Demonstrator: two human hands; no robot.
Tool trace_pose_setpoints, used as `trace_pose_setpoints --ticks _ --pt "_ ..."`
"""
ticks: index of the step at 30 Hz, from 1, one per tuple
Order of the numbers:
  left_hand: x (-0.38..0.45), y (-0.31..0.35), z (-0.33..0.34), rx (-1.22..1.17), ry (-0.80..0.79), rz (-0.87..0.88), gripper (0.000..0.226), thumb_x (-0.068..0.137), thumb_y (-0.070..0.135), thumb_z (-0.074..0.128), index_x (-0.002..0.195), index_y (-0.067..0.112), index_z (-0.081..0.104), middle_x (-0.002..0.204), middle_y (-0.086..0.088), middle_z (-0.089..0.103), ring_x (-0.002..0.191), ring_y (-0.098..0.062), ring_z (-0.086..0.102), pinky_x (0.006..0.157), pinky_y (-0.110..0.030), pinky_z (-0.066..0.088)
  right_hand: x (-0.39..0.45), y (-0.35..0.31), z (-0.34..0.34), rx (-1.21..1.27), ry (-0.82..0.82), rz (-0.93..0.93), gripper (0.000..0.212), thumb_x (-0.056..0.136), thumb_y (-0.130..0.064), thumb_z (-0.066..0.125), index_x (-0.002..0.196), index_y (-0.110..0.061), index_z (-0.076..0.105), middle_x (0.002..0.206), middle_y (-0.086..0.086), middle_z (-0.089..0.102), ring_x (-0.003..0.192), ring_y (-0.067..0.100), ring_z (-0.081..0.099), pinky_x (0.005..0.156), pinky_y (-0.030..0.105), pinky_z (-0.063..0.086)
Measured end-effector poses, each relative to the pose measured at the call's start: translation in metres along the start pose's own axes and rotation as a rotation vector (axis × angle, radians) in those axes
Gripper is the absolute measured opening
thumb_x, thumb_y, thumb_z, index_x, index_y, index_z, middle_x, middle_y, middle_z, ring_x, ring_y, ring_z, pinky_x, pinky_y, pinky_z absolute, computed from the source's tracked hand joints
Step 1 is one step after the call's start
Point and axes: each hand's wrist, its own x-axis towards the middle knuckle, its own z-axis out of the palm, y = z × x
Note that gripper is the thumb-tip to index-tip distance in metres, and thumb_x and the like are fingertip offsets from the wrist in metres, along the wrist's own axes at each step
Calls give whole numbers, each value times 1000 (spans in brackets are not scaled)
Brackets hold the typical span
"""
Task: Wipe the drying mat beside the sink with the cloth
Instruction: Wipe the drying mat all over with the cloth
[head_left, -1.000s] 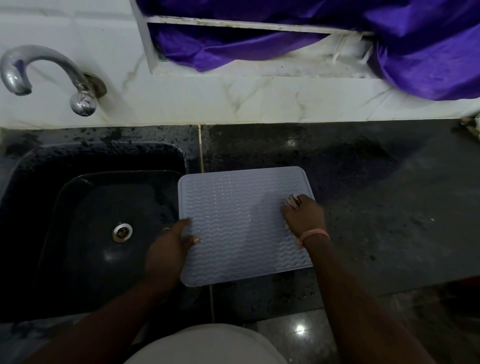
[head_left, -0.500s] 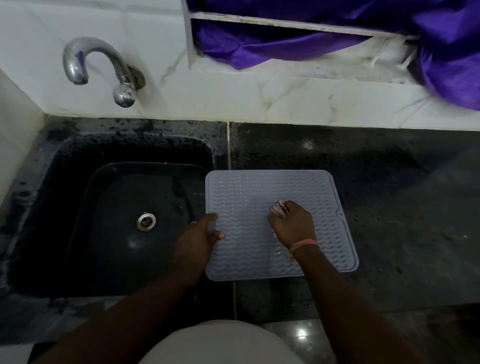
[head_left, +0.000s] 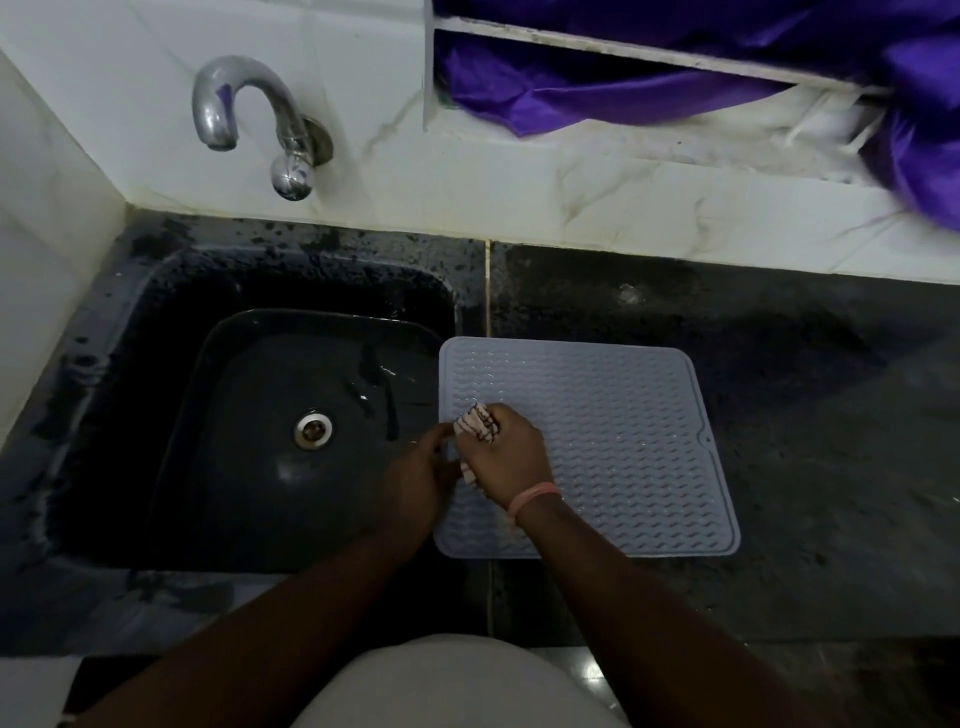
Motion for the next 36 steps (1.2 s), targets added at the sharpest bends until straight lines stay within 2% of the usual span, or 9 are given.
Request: trace_pose_setpoints --ticks 6,9,12,15,20,25,29,32,36 --pt "-3 5 0 -201 -26 -41 33 92 32 67 119 47 56 102 24 69 94 10 65 83 -24 55 21 -10 -7 530 -43 373 16 78 -18 71 90 -8 76 83 11 78 78 26 76 59 31 59" --pt "-7 13 0 -296 -35 -62 34 94 24 67 125 34 59 115 14 69 101 4 65 91 -25 54 27 -8 -17 794 -136 519 25 85 -13 65 103 3 73 101 25 74 96 38 73 80 46 61" --pt "-7 17 -2 -335 -72 -99 40 94 21 68 131 25 57 126 -3 66 107 -8 66 95 -31 55 22 0 -41 1138 -228 514 27 94 -18 59 110 2 70 116 21 72 102 29 73 79 37 60" --pt "-5 14 -5 -185 -88 -101 51 90 33 71 137 30 54 134 -1 61 117 -19 61 101 -46 50 7 11 -81 1270 -225 437 29 95 -28 65 111 -5 71 118 16 71 97 22 73 68 31 59" --pt "0 4 -1 28 -36 -59 53 87 48 70 136 40 52 135 0 59 116 -21 61 99 -47 49 -12 40 -143 1005 118 415 25 89 -5 70 114 -3 71 111 14 72 90 20 72 71 29 60" --pt "3 -1 1 162 -23 -48 52 88 57 62 136 46 46 128 -2 61 110 -23 63 92 -43 51 -14 65 -194 762 590 411 26 85 0 74 111 1 70 95 13 73 72 19 69 56 26 59" --pt "3 0 0 223 -44 -31 52 90 59 58 139 44 45 126 -4 64 108 -24 64 91 -42 51 -2 79 -208 690 745 388 32 82 3 77 110 10 62 92 21 69 77 28 67 59 36 62" --pt "1 3 0 251 -25 -9 52 92 57 57 140 41 47 131 -3 63 114 -24 62 95 -44 51 7 86 -204 547 844 332 39 82 3 75 110 -6 50 101 16 62 77 20 62 64 28 57" --pt "1 8 2 299 -10 -24 51 93 52 59 141 38 48 135 -5 61 117 -26 61 96 -43 50 10 102 -199 320 740 315 68 85 -3 73 146 -9 42 126 11 57 108 23 61 97 37 52"
